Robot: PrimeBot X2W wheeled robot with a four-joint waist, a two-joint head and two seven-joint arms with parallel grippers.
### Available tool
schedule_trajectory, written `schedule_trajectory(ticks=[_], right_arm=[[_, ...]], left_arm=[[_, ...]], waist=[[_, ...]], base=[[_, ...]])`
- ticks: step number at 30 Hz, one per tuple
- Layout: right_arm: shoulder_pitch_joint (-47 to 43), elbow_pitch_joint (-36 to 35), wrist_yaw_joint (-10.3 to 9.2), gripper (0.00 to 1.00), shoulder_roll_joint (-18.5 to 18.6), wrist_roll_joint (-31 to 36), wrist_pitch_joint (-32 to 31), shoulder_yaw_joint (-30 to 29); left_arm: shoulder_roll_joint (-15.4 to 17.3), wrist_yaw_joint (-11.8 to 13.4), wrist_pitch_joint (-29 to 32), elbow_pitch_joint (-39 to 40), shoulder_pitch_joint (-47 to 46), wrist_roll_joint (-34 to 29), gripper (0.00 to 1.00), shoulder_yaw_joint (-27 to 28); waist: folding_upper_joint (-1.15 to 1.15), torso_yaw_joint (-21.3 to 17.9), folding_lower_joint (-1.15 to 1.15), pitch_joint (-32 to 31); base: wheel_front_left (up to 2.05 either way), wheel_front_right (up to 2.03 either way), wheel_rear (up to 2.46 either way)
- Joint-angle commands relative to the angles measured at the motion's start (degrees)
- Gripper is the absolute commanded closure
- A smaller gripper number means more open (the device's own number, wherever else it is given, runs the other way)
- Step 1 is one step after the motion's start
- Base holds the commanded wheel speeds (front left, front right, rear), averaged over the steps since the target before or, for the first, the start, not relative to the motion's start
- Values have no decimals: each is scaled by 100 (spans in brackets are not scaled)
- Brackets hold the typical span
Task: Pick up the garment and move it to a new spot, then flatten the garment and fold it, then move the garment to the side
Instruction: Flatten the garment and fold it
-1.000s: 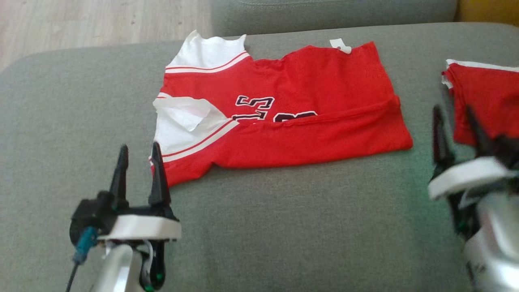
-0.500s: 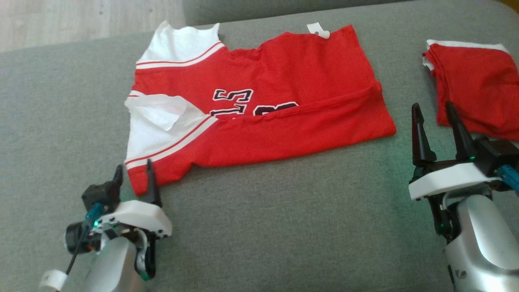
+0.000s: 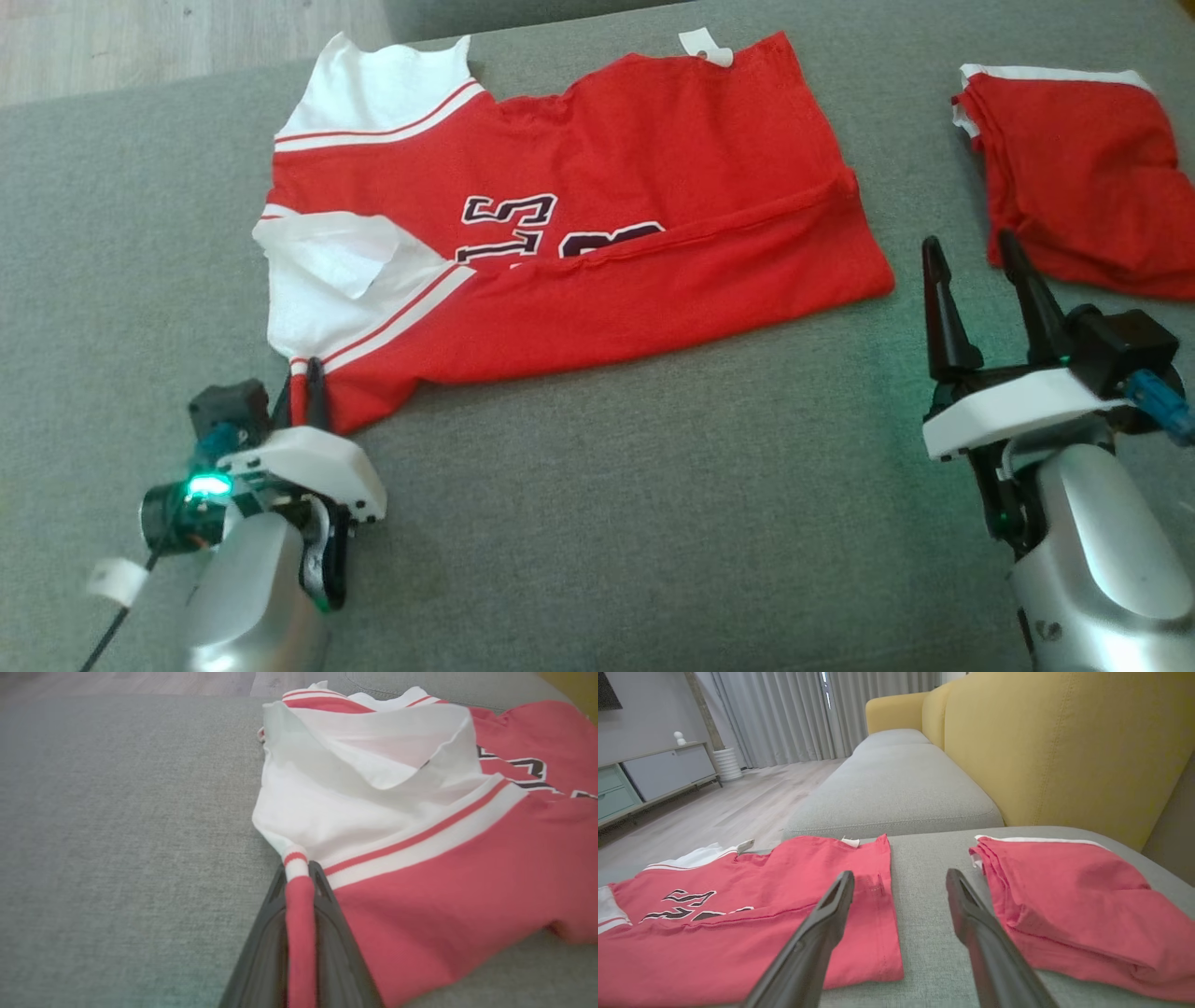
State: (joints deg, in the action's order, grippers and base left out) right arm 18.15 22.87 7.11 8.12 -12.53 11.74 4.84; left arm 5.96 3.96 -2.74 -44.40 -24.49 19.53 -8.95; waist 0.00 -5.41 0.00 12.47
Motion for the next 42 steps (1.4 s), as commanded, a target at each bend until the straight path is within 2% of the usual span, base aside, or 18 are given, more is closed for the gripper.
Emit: schedule_trajectory(ticks=[1,7,10,18,27,28,29,30,39,42], right_arm=[[151,-100,37,0,-24,27,-57,45],[290,311,37,0,-163,197,-568,-224],[451,614,37,0,-252,304,-872,-343],[951,1511,37,0,-444,478,-1363,-598],[1474,2644,37,0,-512,889,-1559,-944],[1507,2735,37,4,-515,905,-1557,-919],[1538,2805,37,67,-518,923,-1534,-885],[1561,2853,37,100,-519,937,-1486,-846],[1389,2724,37,100,-460,1127,-794,-839],[1182,2568,37,100,-411,1061,-748,-839]], left_arm=[[117,20,-94,13,25,27,100,144],[171,-117,-893,600,-101,-78,100,72],[200,-194,-1096,986,-160,-192,100,-8],[212,-265,-1160,1409,-163,-393,100,-257],[176,-293,-1157,1509,-170,-419,100,-421],[180,-292,-1159,1512,-166,-419,100,-429],[187,-288,-1161,1509,-161,-417,100,-431],[195,-280,-1161,1498,-154,-413,100,-431],[373,-247,-1155,1325,129,-316,100,-374],[440,-234,-1148,1325,307,-271,100,-343]], waist=[[0,37,0,-14],[0,214,0,-33],[0,316,0,-15],[0,519,0,85],[0,693,0,181],[0,705,0,184],[0,709,0,185],[0,711,0,183],[0,502,0,-163],[0,422,0,-337]], base=[[0,0,0],[0,0,0],[0,0,0],[0,0,0],[0,0,0],[0,0,0],[0,0,0],[0,0,0],[0,0,0],[0,0,0]])
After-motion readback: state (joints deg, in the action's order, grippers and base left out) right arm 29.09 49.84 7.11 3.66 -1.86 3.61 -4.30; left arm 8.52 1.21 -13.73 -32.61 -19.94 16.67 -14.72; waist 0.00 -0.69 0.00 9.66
